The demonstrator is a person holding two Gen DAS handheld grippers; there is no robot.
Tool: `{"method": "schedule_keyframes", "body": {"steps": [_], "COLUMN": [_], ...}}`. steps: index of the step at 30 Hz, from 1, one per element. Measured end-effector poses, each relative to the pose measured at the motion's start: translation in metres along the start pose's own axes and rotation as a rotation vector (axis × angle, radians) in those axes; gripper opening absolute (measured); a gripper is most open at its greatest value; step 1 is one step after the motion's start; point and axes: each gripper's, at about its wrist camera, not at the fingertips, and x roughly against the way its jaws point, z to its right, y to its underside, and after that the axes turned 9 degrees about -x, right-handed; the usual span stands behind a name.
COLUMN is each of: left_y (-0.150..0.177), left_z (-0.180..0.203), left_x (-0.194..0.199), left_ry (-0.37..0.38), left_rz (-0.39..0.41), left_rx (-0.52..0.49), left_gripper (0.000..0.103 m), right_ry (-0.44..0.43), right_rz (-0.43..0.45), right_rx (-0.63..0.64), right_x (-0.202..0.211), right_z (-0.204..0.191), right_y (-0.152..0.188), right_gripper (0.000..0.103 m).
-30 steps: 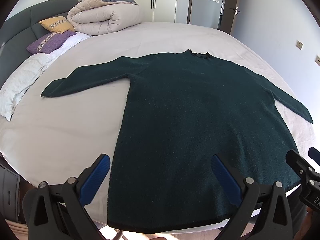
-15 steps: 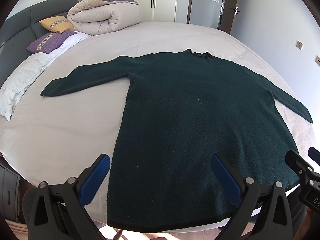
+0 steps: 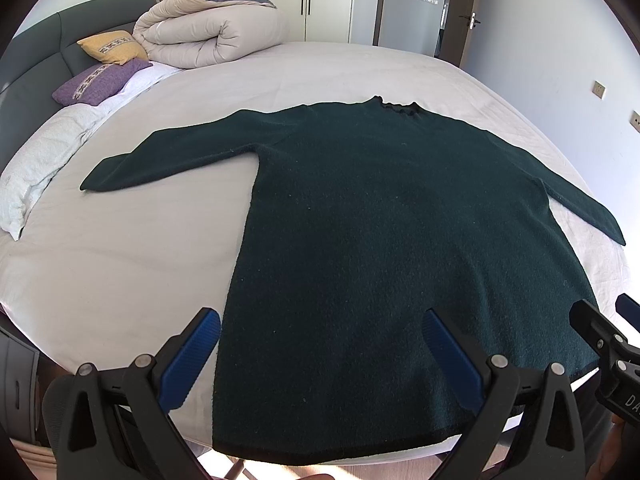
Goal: Fold small clothes
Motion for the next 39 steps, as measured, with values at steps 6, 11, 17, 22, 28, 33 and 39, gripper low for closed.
{"method": "schedule_keyframes", "body": {"steps": [6,11,17,22,28,33,39], "left_y": [-0.0001,0.0002,-0.0003,0.001,0.003,0.0038,0.004], "left_z": [-0.0003,0.0001,-0.0005,0.0008,0.0019,0.0026,0.0016], "left_x": [-0.0009,-0.0009,-0.0009,-0.0011,-0.0017,-0.0017,-0.0015], "left_ry": [0.001,0.001,0.001,0.003,0.007,0.007,0.008], "left_rz": [-0.001,-0.001,-0.001,-0.003,-0.007,-0.008,-0.01], "left_rx": [0.0,0.0,0.001,0.001,0.003,0.003,0.003], "left_gripper": [0.103,0.103,0.103,0.103,0.103,0.103,0.103], "right_ry": [0.002,0.003,0.003,0.003,0.005,0.008,0.008], "right_rz": [-0.001,-0.001,-0.002,-0.002,-0.004,-0.004,-0.005], "right_rx": [0.001,0.001,0.002,0.002,0.005,0.006,0.006], "right_x": [-0.0009,-0.0009,-0.0008,-0.0008,-0.0021,-0.0034,-0.0041], "right_z": [0.0003,0.0004,-0.0001,-0.0004,0.0012,0.0013,0.0014], "right_y": [0.0008,0.0009,0.0009,0.0011,0.0036,0.0042,0.0057], "right_gripper": [0.103,0.103,0.103,0.103,0.103,0.103,0.103]}}
